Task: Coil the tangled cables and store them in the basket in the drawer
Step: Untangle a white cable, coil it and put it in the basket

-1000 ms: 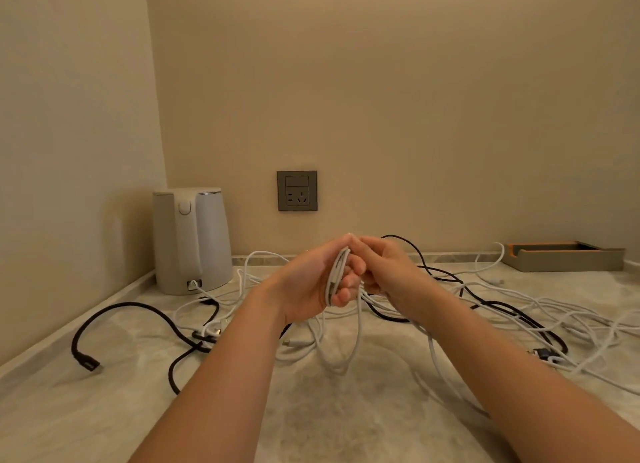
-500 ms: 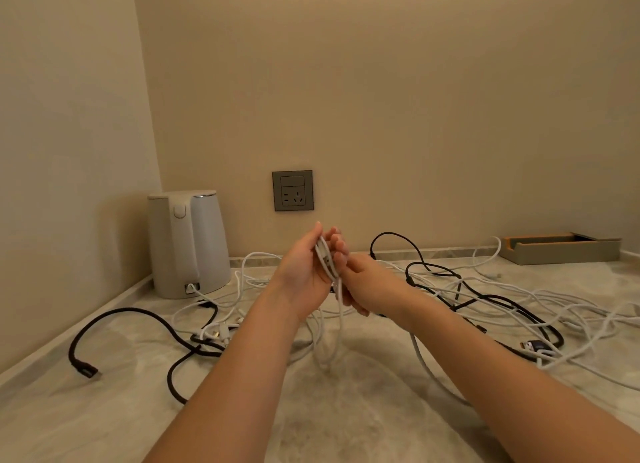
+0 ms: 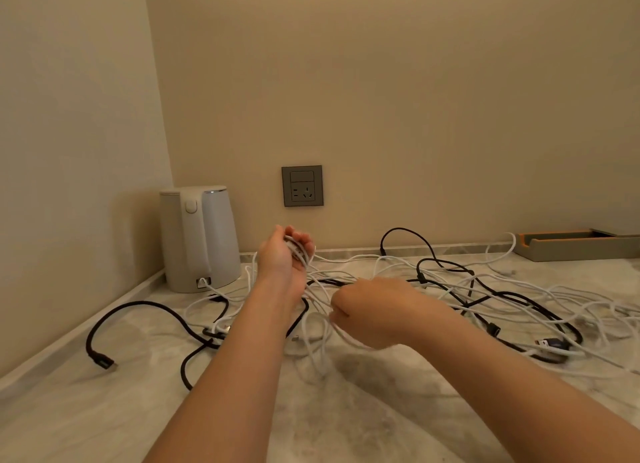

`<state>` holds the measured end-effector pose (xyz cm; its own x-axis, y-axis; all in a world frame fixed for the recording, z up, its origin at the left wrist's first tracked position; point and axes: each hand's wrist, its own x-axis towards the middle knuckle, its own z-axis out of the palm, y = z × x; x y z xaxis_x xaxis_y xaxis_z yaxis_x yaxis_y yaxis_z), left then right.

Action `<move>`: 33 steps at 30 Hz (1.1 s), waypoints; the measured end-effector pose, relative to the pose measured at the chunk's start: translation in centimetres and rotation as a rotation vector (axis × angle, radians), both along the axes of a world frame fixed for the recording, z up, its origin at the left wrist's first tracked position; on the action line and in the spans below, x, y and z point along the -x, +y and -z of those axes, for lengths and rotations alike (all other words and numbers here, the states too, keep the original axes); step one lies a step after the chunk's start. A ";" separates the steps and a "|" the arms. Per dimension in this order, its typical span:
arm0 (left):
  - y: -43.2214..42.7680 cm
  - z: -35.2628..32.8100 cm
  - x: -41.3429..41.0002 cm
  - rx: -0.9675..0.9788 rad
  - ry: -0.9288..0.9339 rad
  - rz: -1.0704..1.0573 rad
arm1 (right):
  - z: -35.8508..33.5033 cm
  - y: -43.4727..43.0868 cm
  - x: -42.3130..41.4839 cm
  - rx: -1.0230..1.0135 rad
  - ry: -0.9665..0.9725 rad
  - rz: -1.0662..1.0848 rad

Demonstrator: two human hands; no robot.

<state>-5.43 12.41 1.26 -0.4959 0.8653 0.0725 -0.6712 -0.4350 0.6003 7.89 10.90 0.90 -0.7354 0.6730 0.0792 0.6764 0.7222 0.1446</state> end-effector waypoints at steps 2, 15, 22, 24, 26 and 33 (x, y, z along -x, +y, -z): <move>0.0 0.0 0.7 0.002 0.045 -0.046 | -0.4 0.0 -0.2 -0.094 0.098 -0.021; -1.0 0.0 -2.1 0.217 0.827 0.265 | -2.5 2.6 -2.4 -0.241 0.611 -0.108; -1.6 -0.1 -2.3 0.243 0.909 0.487 | -2.2 4.7 -3.2 0.091 0.761 -0.207; -1.9 -0.1 -2.6 0.245 0.943 0.602 | -2.3 5.5 -3.7 0.356 0.850 -0.318; -1.9 -0.1 -2.9 0.222 0.944 0.685 | -2.3 6.1 -4.5 0.498 0.897 -0.355; -1.6 0.2 -2.6 0.129 0.806 0.796 | -0.9 7.4 -4.2 0.514 1.040 -0.289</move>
